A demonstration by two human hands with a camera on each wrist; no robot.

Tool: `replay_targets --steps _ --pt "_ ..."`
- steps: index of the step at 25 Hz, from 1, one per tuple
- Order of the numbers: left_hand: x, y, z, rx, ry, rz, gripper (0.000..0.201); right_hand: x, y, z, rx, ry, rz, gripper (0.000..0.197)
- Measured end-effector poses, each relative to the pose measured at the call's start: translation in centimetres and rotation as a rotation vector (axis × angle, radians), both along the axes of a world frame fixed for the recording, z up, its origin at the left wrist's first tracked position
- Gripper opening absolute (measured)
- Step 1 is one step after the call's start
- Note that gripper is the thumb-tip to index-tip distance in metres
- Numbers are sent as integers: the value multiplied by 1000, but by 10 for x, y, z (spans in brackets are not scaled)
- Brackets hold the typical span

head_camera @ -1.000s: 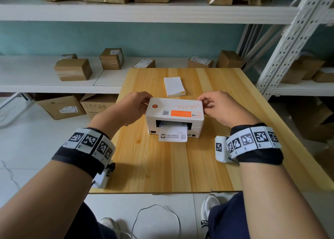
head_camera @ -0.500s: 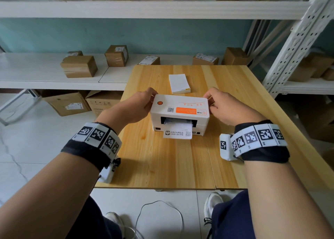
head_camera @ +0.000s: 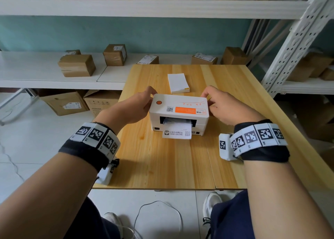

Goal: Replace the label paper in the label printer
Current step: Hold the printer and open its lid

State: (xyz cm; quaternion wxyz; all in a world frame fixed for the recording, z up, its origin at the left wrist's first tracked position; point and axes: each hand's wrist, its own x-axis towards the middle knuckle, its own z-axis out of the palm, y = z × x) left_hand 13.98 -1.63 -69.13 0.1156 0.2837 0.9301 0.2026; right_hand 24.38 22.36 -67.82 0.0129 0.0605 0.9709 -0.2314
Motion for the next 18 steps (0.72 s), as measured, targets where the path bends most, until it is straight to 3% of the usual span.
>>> replay_targets --steps 8,13,18 --pt "6 -2 0 29 -7 -19 51 -1 0 -2 -9 39 -14 20" --pt "9 -6 1 109 31 -22 38 2 0 -2 -73 105 -39 25" --pt "8 -3 2 94 52 18 40 4 1 4 -274 -75 5 63"
